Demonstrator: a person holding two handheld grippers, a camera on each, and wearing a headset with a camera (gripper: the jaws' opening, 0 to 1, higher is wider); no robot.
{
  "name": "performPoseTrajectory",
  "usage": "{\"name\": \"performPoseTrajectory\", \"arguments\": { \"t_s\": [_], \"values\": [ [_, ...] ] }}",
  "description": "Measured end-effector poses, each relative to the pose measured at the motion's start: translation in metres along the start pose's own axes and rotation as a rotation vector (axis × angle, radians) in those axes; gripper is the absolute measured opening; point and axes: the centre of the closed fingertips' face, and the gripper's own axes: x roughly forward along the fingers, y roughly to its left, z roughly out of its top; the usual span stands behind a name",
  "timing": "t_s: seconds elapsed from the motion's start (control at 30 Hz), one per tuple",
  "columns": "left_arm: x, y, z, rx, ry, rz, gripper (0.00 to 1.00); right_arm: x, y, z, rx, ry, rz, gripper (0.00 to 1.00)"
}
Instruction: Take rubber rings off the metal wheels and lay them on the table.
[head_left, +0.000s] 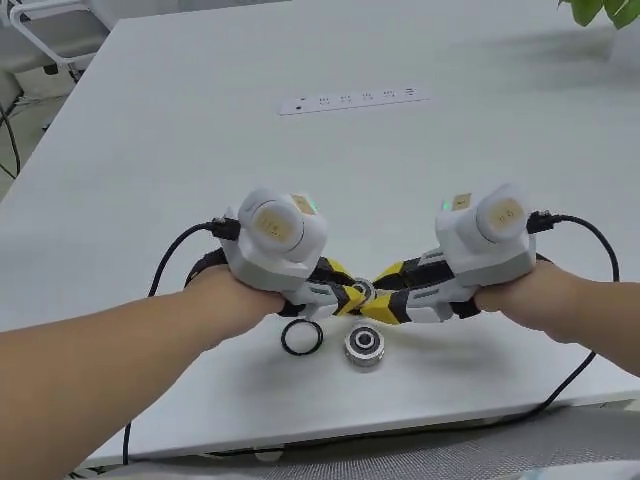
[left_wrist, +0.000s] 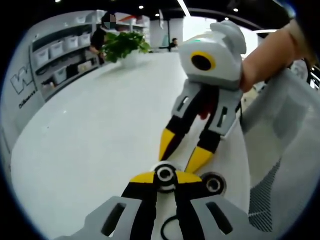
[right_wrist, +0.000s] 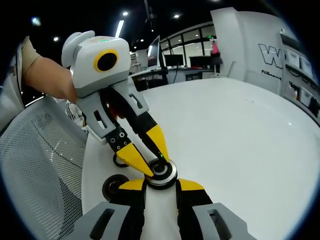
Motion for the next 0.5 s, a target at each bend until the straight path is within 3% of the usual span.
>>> {"name": "performPoseTrajectory", "arguments": {
  "t_s": [0.33,0.5],
  "values": [
    [-0.0001,0.0002,0.0,-0.009,0.001,0.004,0.14,-0.0022,-0.0006,-0.0013,-0.012,0.005,-0.001,0.18],
    [0.0,0.0002,0.0001,-0.011,0.005,0.006,0.14,-0.0048,-0.0034,-0.0061,-0.017,0.017,-0.004,0.1]
  ]
}}
